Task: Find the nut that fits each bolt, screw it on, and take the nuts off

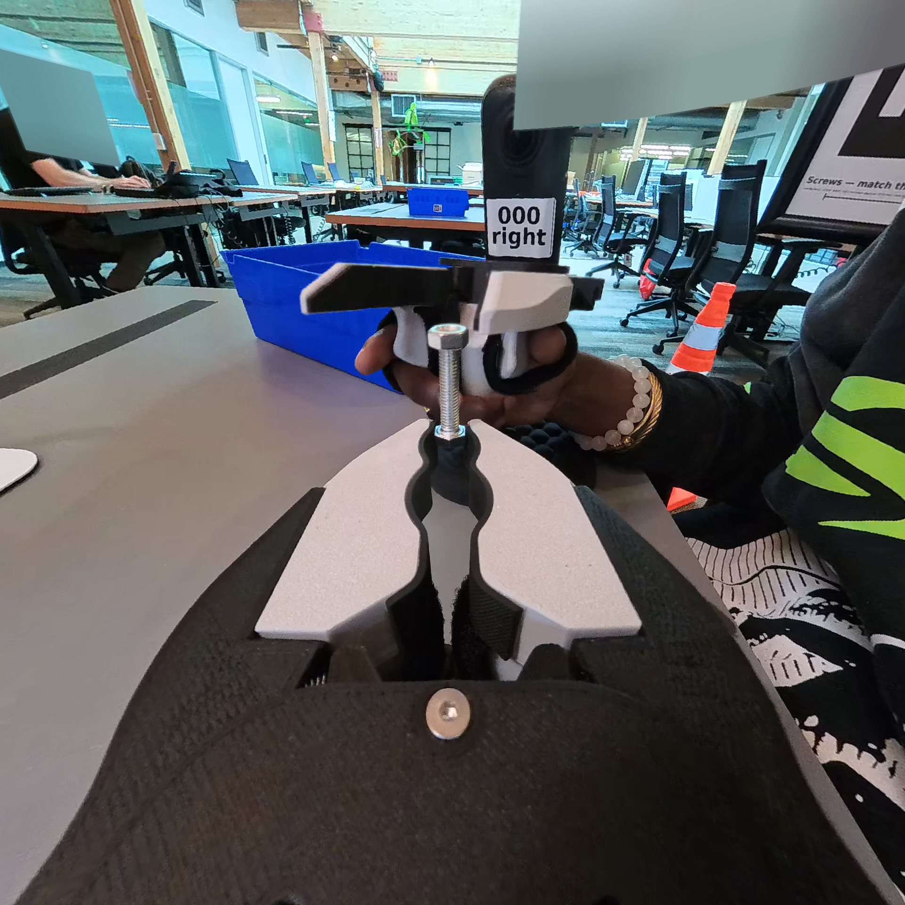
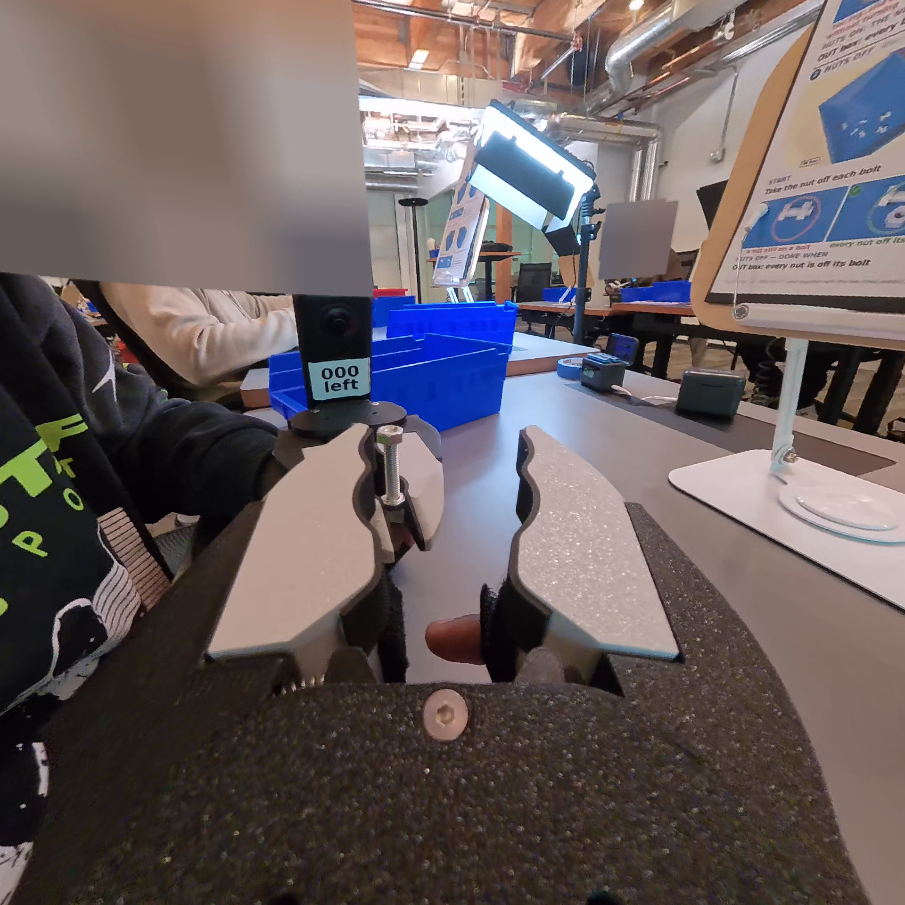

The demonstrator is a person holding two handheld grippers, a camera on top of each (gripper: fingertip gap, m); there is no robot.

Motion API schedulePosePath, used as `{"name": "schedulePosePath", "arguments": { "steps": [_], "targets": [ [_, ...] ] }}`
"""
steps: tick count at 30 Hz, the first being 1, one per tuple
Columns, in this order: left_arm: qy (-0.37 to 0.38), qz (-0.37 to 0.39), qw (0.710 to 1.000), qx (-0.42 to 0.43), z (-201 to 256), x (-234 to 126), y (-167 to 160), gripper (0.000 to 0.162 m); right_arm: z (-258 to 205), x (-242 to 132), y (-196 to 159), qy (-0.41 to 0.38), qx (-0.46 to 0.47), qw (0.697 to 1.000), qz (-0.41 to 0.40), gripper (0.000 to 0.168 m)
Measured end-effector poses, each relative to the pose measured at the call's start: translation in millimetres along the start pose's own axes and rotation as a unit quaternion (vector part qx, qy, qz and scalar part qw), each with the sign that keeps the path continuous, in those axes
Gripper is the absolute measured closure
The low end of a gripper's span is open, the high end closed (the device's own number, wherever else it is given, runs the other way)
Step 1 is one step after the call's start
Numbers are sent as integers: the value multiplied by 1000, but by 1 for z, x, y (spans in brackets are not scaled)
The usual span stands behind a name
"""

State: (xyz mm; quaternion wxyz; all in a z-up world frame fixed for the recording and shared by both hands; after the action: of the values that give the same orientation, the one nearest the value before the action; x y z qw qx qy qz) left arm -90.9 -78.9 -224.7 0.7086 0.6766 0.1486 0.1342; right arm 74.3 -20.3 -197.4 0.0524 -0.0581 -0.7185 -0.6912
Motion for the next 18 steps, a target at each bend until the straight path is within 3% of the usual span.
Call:
{"name": "schedulePosePath", "arguments": {
  "steps": [4,10,15,18],
  "targets": [
    [2,2,1000,-2,0,0,0,152,4,-4,0,-24,1,1000,3,127],
    [1,0,1000,-1,0,0,0,152,0,0,0,-4,0,1000,-1,110],
    [2,1,1000,-2,-1,0,0,152,4,-3,1,-28,0,1000,2,124],
    [2,1,1000,-2,-1,0,0,152,2,-2,1,-13,6,1000,6,116]
  ]
}}
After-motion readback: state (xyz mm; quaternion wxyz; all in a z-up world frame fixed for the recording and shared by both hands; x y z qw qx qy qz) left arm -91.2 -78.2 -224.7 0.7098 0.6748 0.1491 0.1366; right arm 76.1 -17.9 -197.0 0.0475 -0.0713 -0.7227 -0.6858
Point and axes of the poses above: each gripper's, where its closed fingertips meet, x out along the fingers, y out of its top, z = x × y across the jaws, the point moved 10 cm from there along -x, back along the fingers, and after that the axes turned 1 degree about -y, right-handed, at the moved point
